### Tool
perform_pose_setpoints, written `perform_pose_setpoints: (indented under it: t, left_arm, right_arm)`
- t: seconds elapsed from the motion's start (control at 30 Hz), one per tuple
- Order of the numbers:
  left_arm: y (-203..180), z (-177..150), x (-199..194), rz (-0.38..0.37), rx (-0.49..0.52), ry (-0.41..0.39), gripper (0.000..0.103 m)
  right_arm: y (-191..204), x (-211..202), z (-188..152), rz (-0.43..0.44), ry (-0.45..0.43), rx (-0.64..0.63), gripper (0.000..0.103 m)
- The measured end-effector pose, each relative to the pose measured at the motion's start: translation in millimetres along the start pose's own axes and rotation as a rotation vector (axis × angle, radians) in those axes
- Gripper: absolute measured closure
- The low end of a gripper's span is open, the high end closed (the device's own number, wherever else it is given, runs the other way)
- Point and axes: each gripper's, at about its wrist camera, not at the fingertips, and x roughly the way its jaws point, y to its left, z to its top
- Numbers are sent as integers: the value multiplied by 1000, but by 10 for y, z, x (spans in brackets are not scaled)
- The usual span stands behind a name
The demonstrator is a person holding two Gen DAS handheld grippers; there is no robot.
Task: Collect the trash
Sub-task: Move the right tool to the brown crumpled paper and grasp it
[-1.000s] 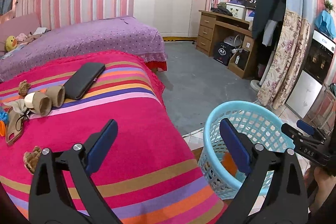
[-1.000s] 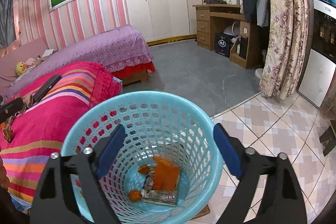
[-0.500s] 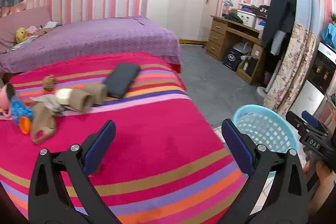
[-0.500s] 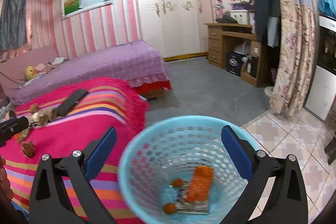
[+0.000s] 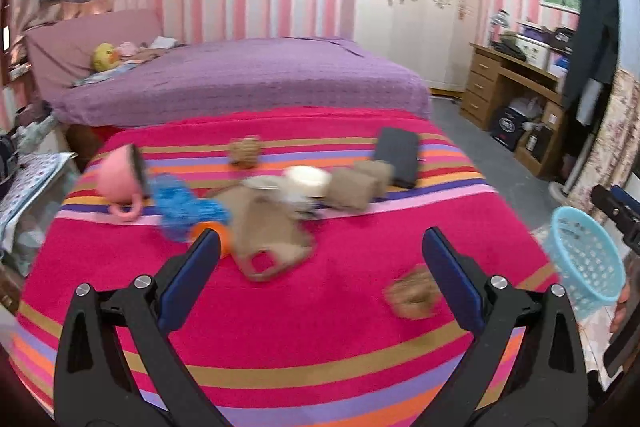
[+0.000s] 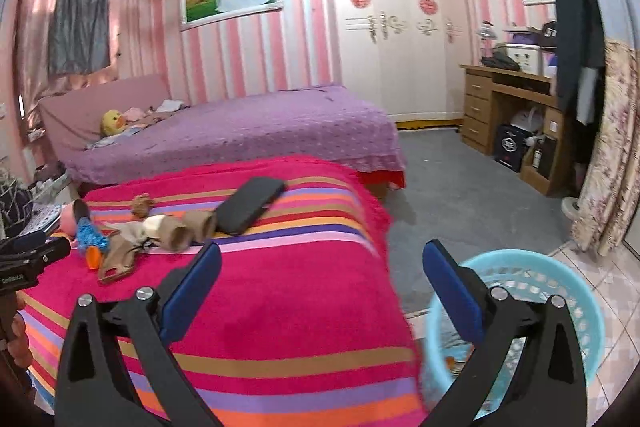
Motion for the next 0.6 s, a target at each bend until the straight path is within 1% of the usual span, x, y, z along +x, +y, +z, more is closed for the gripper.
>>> perform_pose_setpoints:
  t: [0.1,0.2,0.33,0.43,0.5,0.6]
  left_arm:
    - [314,-70,57,48,-36,6,6]
    - [528,-173,117,68,-50,19,6]
    - [730,-292,185,58,-55,49,6]
    - [808,-365,229,69,-59,76,6]
    - [864,-407,273,62,-69,102,6]
    - [929,-451,297,65,-69,114,5]
  right_arm:
    - [252,118,-43,31,22,-7,5]
    - [571,230,-188,65,37,-43,5]
    - [869,374,-381,96,79,-97,5]
    - [1026,469,-478,128,112,-103,5]
    - [1142,497,-522,144,123,-110,5]
    - [1293,538,-581,175,147,-127,5]
